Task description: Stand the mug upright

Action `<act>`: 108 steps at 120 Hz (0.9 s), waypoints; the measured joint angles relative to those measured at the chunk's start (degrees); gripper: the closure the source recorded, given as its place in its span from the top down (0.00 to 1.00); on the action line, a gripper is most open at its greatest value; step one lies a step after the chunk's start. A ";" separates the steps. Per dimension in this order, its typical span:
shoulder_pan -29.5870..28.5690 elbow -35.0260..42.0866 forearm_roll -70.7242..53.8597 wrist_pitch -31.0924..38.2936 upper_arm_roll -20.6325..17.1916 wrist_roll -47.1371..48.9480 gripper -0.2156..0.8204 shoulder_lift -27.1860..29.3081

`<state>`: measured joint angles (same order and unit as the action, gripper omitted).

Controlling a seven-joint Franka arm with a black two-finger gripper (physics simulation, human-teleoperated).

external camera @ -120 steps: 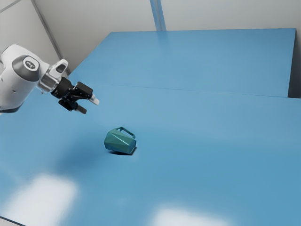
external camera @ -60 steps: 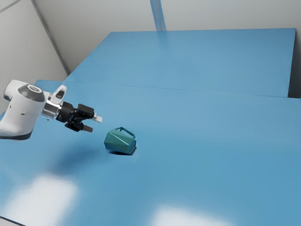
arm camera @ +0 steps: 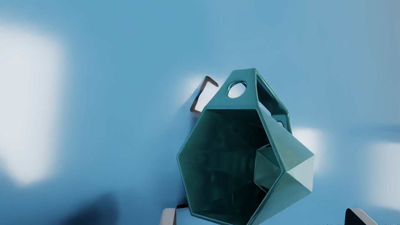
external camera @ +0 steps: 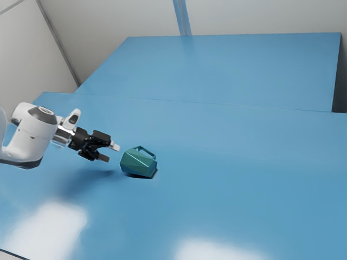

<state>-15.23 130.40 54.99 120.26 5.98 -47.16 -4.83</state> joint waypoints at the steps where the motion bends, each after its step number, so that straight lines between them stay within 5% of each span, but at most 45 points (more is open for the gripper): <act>1: 0.06 -0.01 0.00 0.02 0.00 -0.04 0.78 -0.01; 108: 4.57 -0.13 7.10 -1.30 0.00 -5.38 0.78 -3.17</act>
<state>-10.67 130.27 62.09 118.96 5.98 -52.55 -8.00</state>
